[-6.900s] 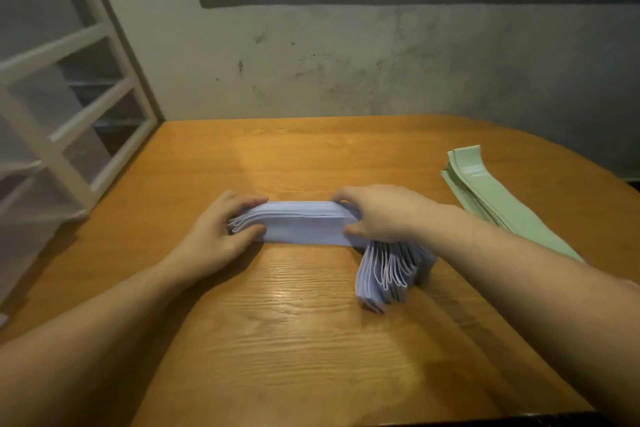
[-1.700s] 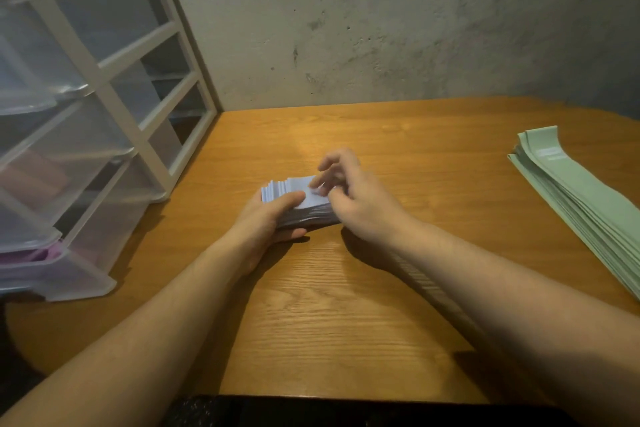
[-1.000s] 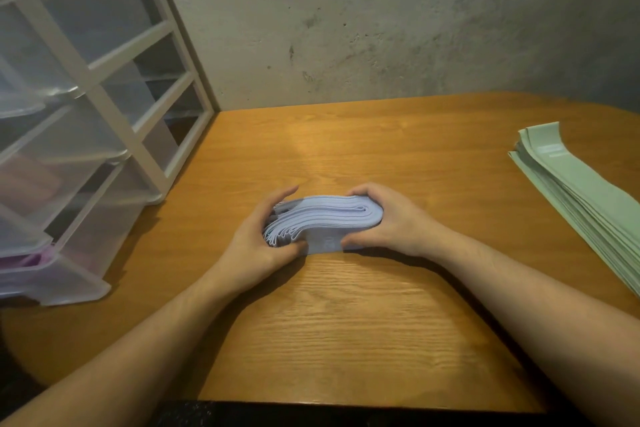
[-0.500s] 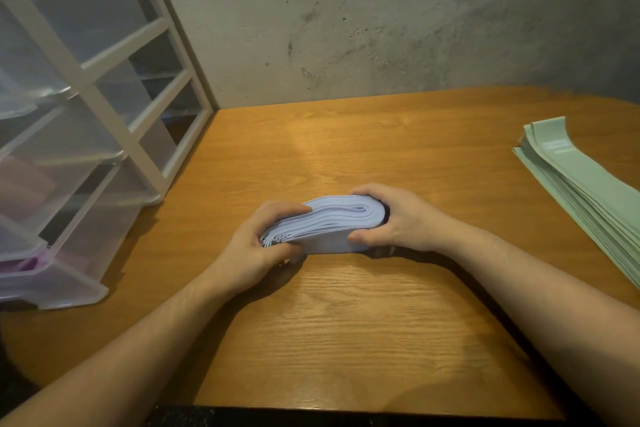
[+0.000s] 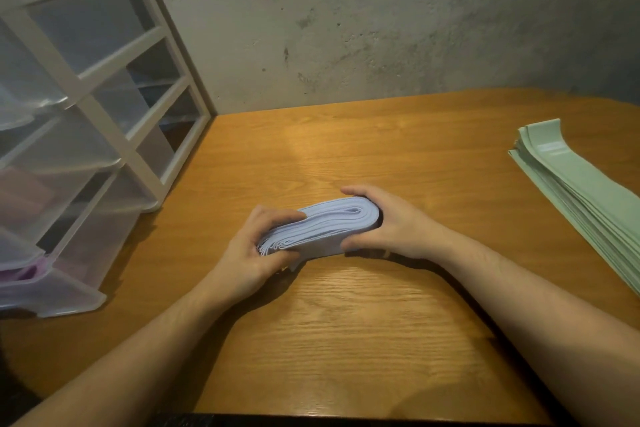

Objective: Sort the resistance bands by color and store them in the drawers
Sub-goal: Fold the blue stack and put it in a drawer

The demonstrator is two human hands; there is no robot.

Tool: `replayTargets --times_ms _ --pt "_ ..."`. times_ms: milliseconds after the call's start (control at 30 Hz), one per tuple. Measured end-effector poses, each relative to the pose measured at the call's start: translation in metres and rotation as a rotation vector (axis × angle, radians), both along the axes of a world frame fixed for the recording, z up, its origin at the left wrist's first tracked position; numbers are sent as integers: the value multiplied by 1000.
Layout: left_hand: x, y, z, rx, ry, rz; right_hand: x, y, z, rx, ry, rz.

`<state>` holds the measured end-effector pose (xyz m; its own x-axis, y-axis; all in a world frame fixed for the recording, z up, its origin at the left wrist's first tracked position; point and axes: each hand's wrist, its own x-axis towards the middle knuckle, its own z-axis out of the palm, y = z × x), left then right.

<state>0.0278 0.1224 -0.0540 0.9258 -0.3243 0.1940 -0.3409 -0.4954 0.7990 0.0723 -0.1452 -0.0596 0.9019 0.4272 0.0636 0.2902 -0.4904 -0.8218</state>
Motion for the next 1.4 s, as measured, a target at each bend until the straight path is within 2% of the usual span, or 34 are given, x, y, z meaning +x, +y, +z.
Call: replayTargets --times_ms 200,367,600,867,1100,1200,1400 --pt "2 7 27 156 40 -15 1 3 13 -58 6 -6" --pt "-8 27 78 219 -87 -41 -8 24 46 64 -59 -6" --pt "-48 84 150 248 -244 81 -22 89 122 183 -167 101" --pt "-98 172 200 220 -357 284 -33 192 181 228 -321 297" --pt "-122 239 234 241 -322 503 -36 273 217 173 -482 423" --pt "-122 260 243 261 -305 586 -36 299 234 63 -559 431" --pt "-112 289 254 290 -309 627 -27 328 252 -29 -629 397"
